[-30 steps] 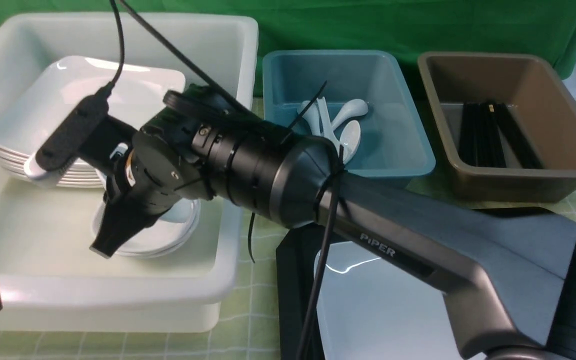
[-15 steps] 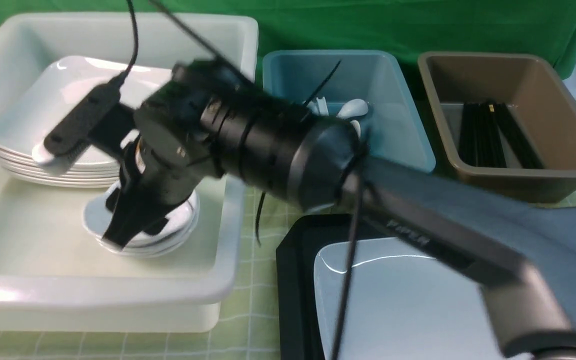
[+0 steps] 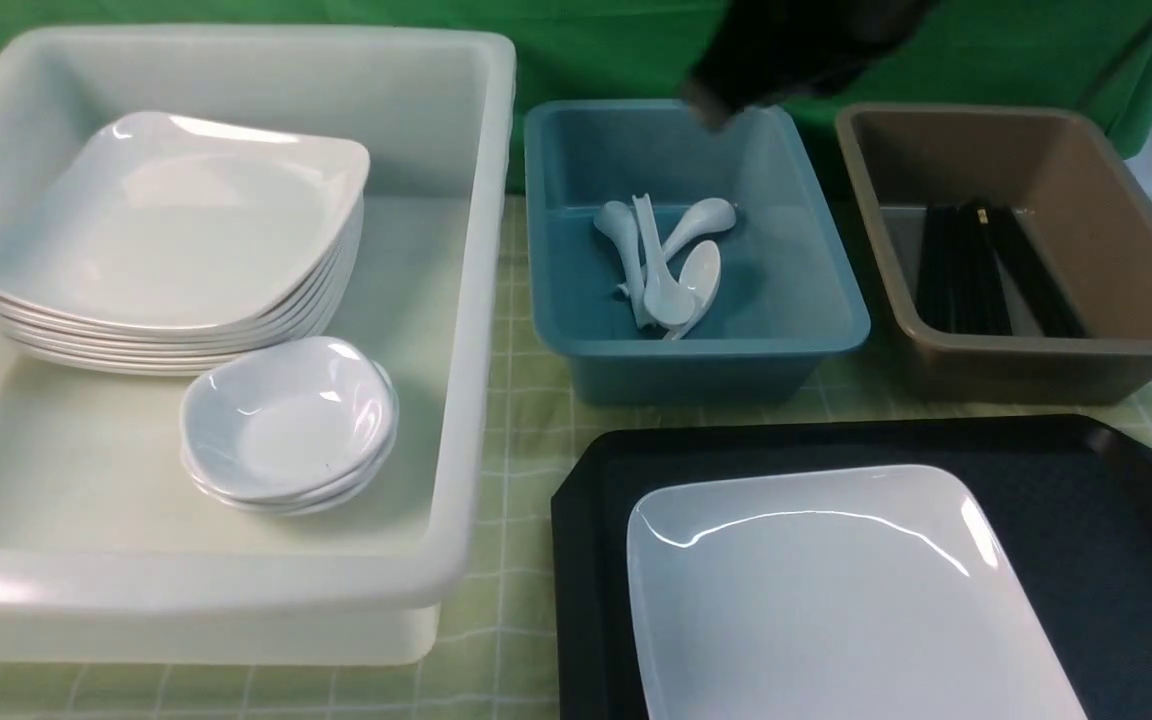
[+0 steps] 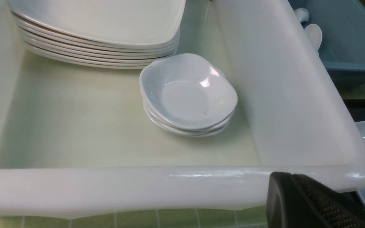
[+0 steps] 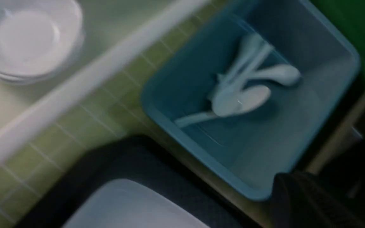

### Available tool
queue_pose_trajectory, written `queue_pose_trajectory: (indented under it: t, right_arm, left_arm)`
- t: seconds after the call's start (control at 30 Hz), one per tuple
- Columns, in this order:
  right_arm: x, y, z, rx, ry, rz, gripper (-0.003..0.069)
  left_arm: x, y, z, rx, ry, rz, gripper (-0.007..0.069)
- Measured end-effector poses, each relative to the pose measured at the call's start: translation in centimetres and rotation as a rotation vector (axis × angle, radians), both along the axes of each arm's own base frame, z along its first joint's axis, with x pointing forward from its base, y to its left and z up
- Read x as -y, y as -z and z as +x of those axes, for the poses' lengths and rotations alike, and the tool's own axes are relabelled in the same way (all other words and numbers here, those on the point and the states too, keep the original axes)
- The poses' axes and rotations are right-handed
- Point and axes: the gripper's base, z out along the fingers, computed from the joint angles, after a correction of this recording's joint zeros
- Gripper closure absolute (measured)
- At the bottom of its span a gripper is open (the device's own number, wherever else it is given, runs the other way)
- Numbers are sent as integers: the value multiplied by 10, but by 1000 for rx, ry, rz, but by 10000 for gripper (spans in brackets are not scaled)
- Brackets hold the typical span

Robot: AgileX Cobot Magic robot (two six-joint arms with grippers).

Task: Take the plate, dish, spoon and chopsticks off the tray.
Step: Use the right arm to grab a plate from the dinner plate

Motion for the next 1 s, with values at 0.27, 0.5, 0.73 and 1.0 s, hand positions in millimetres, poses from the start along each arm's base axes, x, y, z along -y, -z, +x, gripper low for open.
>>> queue_pose_trajectory:
  t: [0.27,0.5,0.73,1.0]
  right_arm:
    - [154,79,-7,-299,445,106,636]
    - [179,171,6,-528,481,444,525]
    - [157,244,46,-624,421,441,147]
    - [127,281,65,-644,352,390,104]
  left_arm:
    - [1,9,4,-127,42,24,622]
    - [2,15,7,-197,68,39,622]
    - [2,15,8,-190,65,38,622]
    - [2,15,8,-187,64,38,622]
